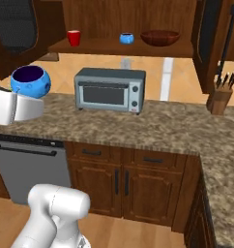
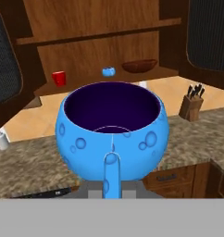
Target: Gather all objects into one cabinet and sort the glasses and bowls to opposite sides.
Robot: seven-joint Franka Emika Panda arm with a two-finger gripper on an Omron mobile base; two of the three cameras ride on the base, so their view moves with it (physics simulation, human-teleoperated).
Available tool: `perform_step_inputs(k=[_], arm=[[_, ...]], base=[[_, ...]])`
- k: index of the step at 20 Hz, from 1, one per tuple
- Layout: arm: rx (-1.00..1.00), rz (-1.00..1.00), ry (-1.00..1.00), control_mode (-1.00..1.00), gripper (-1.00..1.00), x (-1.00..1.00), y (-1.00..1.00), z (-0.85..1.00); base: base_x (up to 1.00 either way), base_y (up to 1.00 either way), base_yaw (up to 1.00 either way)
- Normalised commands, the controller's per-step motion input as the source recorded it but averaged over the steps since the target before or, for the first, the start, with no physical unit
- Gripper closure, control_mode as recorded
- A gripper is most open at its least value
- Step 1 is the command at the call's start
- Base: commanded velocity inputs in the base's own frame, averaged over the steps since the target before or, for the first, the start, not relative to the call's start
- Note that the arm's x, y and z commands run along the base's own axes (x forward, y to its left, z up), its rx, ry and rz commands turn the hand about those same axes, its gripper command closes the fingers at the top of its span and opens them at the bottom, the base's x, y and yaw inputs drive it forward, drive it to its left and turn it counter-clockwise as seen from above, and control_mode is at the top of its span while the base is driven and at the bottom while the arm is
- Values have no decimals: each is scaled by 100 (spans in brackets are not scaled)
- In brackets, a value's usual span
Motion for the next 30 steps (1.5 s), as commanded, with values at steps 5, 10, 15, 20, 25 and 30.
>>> perform_step_inputs(k=[5,10,15,20,25,30], arm=[[0,0,0,100,100,0,0,0],[0,0,0,100,100,0,0,0],[0,0,0,100,100,0,0,0],[0,0,0,100,100,0,0,0],[0,0,0,100,100,0,0,0],[0,0,0,100,100,0,0,0]], base=[[91,2,-4],[61,2,0],[23,9,0],[52,21,1],[87,16,4],[72,21,5]])
